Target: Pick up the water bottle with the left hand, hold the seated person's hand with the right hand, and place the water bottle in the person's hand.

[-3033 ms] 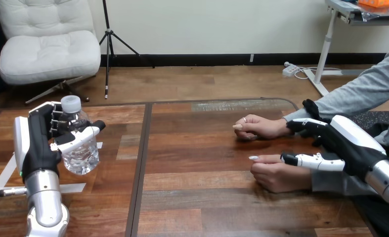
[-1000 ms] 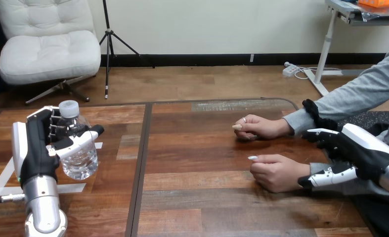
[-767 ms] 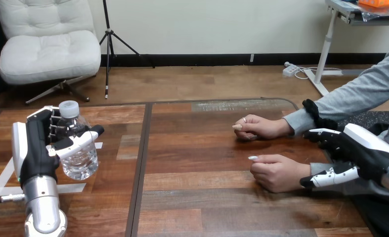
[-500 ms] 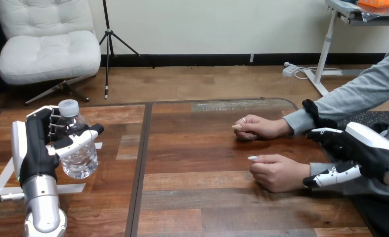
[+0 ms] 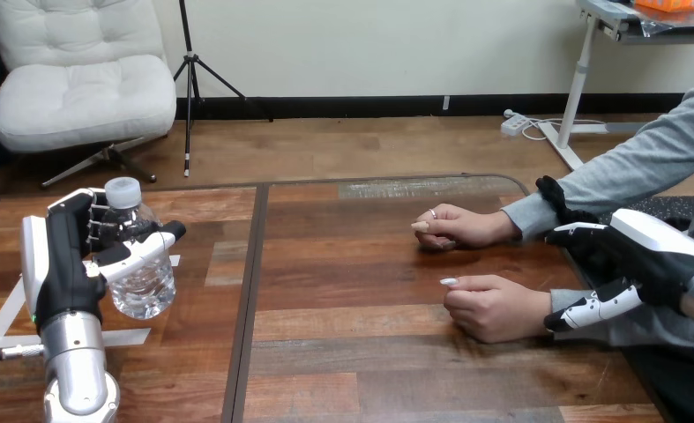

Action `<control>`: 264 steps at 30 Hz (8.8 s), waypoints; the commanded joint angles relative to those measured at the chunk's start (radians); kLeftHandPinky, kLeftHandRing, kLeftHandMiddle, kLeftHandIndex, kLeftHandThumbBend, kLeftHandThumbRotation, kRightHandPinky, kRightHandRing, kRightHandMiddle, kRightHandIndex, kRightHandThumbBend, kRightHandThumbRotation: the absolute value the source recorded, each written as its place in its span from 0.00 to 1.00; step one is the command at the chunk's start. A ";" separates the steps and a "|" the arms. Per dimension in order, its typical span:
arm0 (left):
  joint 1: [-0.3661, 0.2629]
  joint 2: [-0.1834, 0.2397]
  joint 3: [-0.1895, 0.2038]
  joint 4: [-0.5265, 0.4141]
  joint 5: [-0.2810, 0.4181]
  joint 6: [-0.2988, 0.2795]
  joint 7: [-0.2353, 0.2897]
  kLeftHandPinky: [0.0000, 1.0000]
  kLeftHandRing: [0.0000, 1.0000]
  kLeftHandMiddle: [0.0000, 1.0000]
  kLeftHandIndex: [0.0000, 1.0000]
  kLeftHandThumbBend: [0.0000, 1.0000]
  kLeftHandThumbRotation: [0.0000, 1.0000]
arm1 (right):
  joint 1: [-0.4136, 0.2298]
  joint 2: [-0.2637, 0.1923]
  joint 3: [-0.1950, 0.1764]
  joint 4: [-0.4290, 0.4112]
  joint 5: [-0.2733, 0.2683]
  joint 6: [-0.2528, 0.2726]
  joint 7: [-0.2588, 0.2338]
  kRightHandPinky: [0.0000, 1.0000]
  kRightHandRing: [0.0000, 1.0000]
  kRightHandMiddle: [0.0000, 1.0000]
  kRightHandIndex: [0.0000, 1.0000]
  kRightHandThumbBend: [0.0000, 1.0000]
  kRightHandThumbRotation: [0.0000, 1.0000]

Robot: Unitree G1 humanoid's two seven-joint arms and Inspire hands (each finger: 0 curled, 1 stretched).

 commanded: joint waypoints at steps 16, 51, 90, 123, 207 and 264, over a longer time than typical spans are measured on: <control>-0.056 0.013 0.015 -0.054 -0.013 -0.026 -0.005 0.39 0.42 0.45 0.44 0.72 0.00 | -0.113 -0.022 0.065 0.017 -0.053 0.033 -0.023 0.77 0.87 0.88 0.85 1.00 0.27; -0.052 0.010 0.023 -0.068 -0.013 -0.018 -0.013 0.39 0.41 0.45 0.44 0.71 0.00 | -0.125 -0.016 0.153 0.051 -0.130 0.012 -0.072 0.77 0.85 0.86 0.82 1.00 0.31; -0.047 0.010 0.023 -0.073 -0.010 -0.030 -0.013 0.38 0.41 0.45 0.44 0.71 0.00 | -0.152 0.016 0.228 0.093 -0.176 0.052 -0.091 0.68 0.79 0.81 0.79 0.99 0.33; -0.041 0.011 0.025 -0.074 -0.009 -0.037 -0.013 0.38 0.41 0.45 0.44 0.71 0.00 | -0.161 0.035 0.253 0.103 -0.180 0.082 -0.095 0.55 0.65 0.69 0.69 0.83 0.09; -0.040 0.007 0.032 -0.075 -0.002 -0.025 -0.008 0.39 0.41 0.45 0.44 0.71 0.00 | -0.131 0.056 0.223 0.114 -0.105 -0.015 -0.291 0.29 0.33 0.40 0.42 0.66 0.00; -0.042 0.010 0.034 -0.084 0.004 -0.016 -0.004 0.39 0.41 0.45 0.45 0.70 0.00 | -0.126 0.060 0.188 0.111 -0.036 -0.028 -0.276 0.17 0.22 0.28 0.30 0.70 0.00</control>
